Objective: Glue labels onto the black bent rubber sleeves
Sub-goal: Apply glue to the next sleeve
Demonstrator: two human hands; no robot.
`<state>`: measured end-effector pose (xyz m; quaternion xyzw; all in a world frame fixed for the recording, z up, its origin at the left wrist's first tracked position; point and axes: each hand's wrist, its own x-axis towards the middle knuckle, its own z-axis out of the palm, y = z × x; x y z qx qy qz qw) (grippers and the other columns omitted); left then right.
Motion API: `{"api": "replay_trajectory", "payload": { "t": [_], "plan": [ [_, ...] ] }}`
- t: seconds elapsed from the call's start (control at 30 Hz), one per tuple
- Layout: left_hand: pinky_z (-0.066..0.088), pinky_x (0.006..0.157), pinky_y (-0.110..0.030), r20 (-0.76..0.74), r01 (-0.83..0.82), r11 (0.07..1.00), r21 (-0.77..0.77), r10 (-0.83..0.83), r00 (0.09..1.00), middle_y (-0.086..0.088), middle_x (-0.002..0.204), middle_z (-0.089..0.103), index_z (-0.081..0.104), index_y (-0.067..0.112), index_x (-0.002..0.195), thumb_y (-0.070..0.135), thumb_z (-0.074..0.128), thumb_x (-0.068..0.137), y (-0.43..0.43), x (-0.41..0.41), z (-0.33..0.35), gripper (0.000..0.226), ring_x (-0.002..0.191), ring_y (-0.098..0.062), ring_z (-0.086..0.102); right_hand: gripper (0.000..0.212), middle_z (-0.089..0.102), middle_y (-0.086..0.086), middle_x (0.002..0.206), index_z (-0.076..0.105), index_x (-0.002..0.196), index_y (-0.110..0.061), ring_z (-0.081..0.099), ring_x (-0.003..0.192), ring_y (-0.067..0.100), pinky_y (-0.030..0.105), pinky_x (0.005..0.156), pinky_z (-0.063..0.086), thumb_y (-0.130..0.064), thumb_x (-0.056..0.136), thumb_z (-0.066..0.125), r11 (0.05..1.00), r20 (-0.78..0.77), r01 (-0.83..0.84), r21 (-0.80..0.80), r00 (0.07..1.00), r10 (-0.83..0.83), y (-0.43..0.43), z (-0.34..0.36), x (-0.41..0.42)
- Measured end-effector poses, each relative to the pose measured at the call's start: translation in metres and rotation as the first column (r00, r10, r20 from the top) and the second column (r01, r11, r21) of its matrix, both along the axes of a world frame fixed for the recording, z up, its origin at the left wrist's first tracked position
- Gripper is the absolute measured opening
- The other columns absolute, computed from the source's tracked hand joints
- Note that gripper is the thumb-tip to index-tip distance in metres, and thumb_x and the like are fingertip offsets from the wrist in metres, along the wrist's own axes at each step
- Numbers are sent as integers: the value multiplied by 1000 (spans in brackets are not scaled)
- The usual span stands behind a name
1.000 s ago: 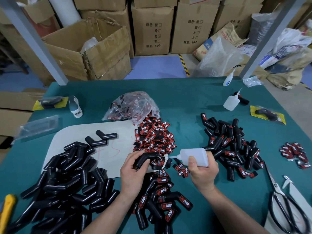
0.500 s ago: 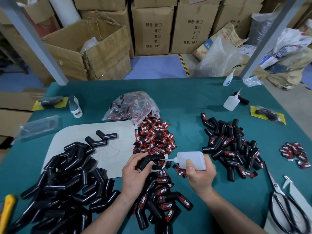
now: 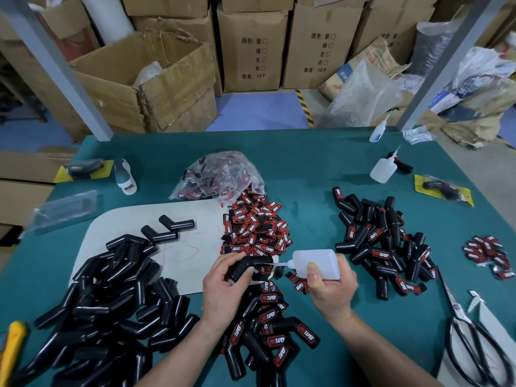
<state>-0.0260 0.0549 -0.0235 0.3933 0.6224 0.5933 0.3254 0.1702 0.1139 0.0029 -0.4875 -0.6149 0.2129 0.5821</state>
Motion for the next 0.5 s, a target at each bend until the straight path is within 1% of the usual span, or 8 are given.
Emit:
{"api": "replay_trajectory", "payload": {
  "t": [0.03,0.1,0.17,0.2,0.3,0.4,0.5],
  "plan": [
    [51,81,-7,4,-3,1000,6,3,1000,15,109,71,75,34,103,-2,82,82,0,0,1,43,104,-3,68,29,46,-6,53,52,70,-10,50,52,5,13,42,36,-37,74,63,1000,1,8,0,1000,-8,0,-1,0],
    [52,81,-7,11,-7,1000,16,7,1000,15,109,71,76,34,103,-4,82,82,0,1,2,44,104,-3,68,37,47,1,51,53,67,-2,49,51,16,18,40,36,-37,74,63,1000,20,27,6,999,-28,1,-3,1],
    [53,79,-7,25,-8,1000,21,7,1000,14,109,71,76,33,104,-5,81,82,0,1,2,44,104,-3,68,40,49,6,50,54,67,2,50,52,20,22,39,37,-36,75,63,999,27,35,4,999,-36,3,-3,2],
    [53,79,-7,29,-7,1000,20,7,1000,15,109,71,76,34,104,-5,81,82,0,1,2,44,104,-3,68,41,50,7,50,53,67,3,51,52,19,23,38,37,-36,75,63,999,28,35,5,999,-35,3,-4,2],
    [52,79,-6,15,-11,1000,16,10,1000,16,109,71,75,37,103,-3,82,82,-1,0,2,45,104,-3,68,40,48,3,51,53,66,2,48,51,15,19,39,36,-36,75,63,999,44,36,14,998,-37,3,-3,2],
    [51,81,-7,8,-14,1000,8,14,1000,15,110,71,75,36,104,-1,82,82,-1,-1,1,44,106,-4,68,42,52,11,50,54,67,3,51,53,20,24,38,37,-37,75,63,999,50,45,12,998,-45,4,-3,3],
    [50,83,-7,5,-18,1000,1,18,1000,17,110,71,75,36,104,-1,82,83,0,0,1,44,106,-3,67,43,51,13,49,52,65,4,50,53,21,25,39,37,-36,76,63,998,53,53,20,997,-54,5,-2,4]
  ]
}}
